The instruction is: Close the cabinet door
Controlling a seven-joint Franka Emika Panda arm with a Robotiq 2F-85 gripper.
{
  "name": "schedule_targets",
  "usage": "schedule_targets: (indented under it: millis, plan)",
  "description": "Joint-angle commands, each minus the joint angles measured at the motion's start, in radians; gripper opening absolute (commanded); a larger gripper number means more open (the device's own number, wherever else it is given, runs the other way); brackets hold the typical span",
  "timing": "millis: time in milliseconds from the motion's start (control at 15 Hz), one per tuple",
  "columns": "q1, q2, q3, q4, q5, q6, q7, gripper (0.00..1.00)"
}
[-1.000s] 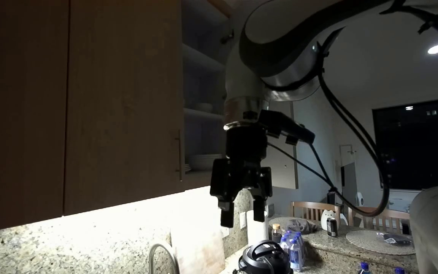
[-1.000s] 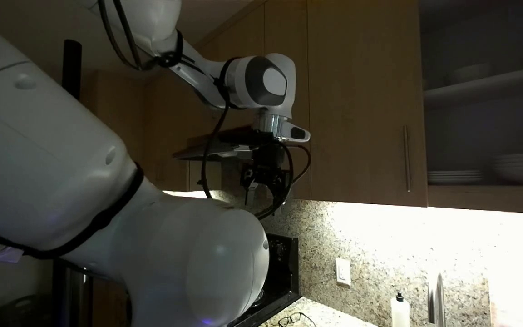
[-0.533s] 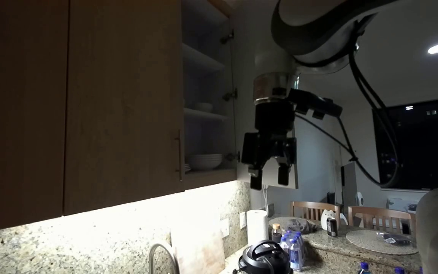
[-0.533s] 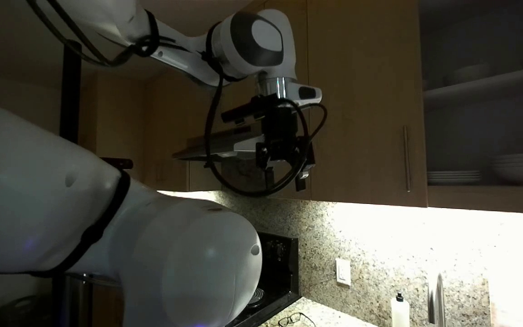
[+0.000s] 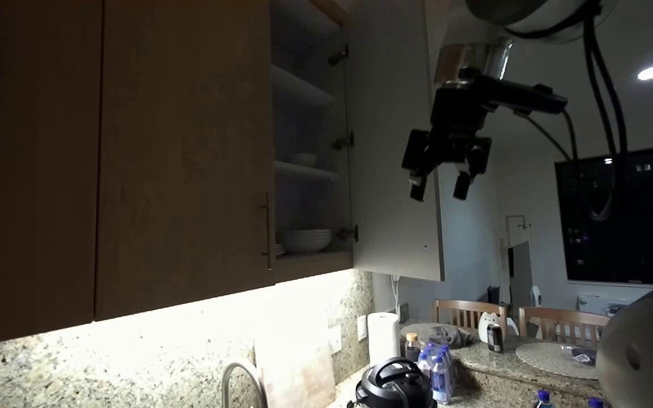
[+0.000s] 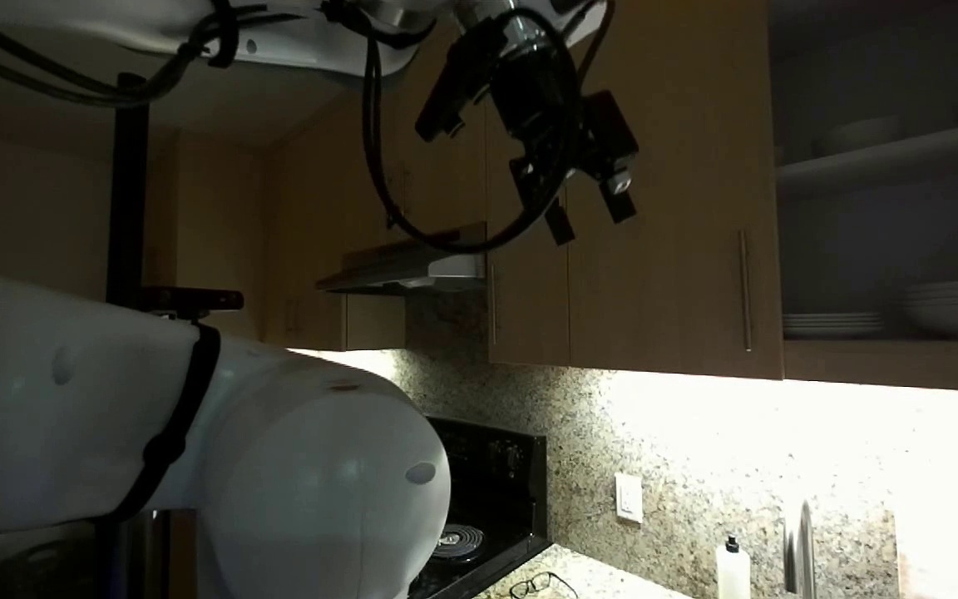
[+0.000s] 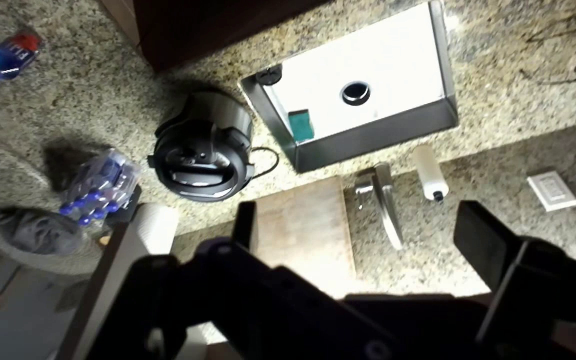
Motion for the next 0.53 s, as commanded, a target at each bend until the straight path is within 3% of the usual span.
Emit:
schedule_targets:
  millis: [0,200,467]
  plan:
    - [-0.067,-0.035,-0.046,0.095,-0.055,-0.026,0.040,1.00]
    - [-0.117,-0.034,-0.102,0.184,-0.089,-0.026,0.040,1.00]
    - [-0.187,0.001,-0.159,0.278,-0.148,0.064,0.076,1.00]
